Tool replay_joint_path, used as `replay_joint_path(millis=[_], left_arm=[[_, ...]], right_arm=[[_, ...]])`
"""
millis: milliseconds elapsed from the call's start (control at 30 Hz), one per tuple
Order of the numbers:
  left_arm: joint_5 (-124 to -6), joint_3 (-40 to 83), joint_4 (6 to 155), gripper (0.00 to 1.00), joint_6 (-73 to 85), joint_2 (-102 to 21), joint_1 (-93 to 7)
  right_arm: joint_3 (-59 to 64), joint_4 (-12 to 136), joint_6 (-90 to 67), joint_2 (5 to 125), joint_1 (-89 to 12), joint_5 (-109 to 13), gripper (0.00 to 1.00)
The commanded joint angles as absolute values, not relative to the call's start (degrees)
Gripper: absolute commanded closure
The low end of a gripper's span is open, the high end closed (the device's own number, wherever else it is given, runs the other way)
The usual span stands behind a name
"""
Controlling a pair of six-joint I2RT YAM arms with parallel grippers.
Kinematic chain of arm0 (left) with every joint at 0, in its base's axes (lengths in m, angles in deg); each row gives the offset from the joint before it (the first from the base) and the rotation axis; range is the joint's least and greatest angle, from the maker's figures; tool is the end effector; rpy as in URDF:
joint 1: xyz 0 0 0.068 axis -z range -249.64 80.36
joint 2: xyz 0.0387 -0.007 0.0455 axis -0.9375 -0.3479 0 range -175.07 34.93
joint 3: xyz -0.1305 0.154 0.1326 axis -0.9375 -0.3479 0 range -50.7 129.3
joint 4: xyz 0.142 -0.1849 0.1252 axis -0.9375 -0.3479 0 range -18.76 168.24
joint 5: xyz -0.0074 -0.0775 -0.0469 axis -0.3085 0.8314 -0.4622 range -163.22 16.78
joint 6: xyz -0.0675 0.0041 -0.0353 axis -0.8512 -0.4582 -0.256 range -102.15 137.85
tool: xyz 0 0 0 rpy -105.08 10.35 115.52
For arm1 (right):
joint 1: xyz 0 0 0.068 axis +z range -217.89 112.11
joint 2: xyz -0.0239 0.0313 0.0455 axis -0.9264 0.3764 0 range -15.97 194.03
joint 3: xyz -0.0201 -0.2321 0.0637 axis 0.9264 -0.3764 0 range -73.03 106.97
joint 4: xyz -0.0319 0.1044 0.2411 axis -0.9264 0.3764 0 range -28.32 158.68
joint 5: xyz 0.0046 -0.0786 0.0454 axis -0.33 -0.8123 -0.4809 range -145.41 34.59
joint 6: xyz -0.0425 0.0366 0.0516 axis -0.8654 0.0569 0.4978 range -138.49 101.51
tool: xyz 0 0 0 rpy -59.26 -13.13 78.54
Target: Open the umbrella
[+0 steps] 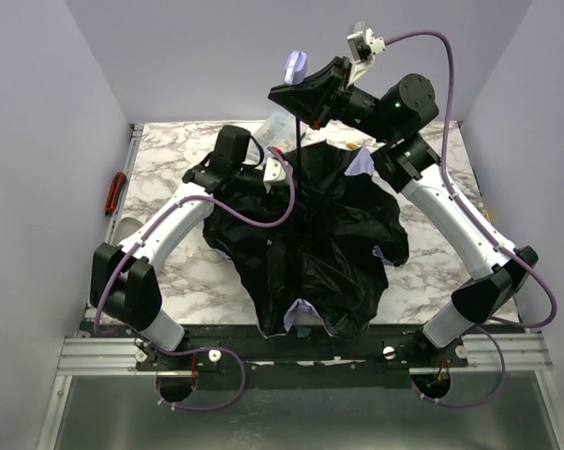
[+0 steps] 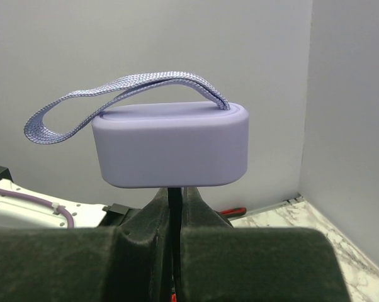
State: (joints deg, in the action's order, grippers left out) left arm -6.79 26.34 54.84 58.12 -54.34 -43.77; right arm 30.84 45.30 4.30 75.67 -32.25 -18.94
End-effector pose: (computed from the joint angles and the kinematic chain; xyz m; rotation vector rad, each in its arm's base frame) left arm 0.2924 -0.2076 0.2927 1.5294 1.2097 -1.0817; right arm 0.2760 0.2453 0.5165 -0.7351 1.0323 1.2297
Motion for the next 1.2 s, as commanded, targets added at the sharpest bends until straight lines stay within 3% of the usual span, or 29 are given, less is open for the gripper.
replay_joint_path(millis=[0,400,967,1167], left_arm=[[-17.6,21.8,47.7,0.65,59.2,-59.5,-44.7],[-17.9,22.7,48.4,0.61,56.8,-60.4,-45.2],[-23.7,24.5,47.4,0.65,56.3,-61.3,-45.4],[-25.6,25.2,50.7,0.78,52.3,-61.6,-46.0]], right_arm=[[39.3,33.3,8.6,71.3,-31.9,-23.1,0.99],[42.2,32.7,6.0,71.5,-31.9,-24.7,0.99],[45.7,32.3,4.4,71.8,-32.0,-27.9,0.99],[45.6,32.5,4.4,71.2,-31.9,-27.8,0.99]])
